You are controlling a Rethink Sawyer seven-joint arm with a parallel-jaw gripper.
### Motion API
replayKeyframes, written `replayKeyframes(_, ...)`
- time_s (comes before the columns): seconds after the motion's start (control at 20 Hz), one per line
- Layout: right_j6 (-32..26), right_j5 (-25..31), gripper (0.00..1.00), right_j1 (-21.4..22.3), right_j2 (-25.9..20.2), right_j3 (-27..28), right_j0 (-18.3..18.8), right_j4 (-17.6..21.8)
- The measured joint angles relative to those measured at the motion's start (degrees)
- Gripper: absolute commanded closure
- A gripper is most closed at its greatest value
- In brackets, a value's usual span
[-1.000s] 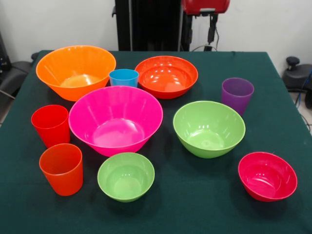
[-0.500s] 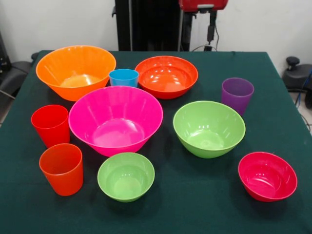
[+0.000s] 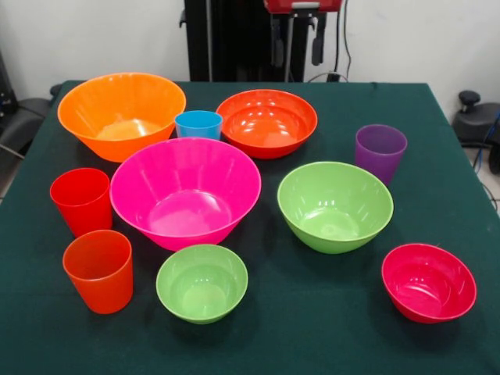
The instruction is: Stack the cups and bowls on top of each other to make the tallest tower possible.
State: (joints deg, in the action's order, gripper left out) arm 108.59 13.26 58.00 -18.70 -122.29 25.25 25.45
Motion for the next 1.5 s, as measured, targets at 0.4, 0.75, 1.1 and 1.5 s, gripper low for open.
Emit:
replayKeyframes(0.4, 0.0, 1.96, 0.0, 1.99, -1.49, -0.03, -2.91, -0.01)
replayKeyframes(0.75, 0.0, 3.59, 0.0, 2.67, -2.84, -0.08, -4.27, -0.01)
replayKeyframes(1.1, 0.0, 3.7, 0.0, 2.66, -3.07, -0.13, -4.08, 0.0)
replayKeyframes(1.5, 0.0, 3.7, 0.0, 2.67, -3.68, -1.19, -0.18, 0.96)
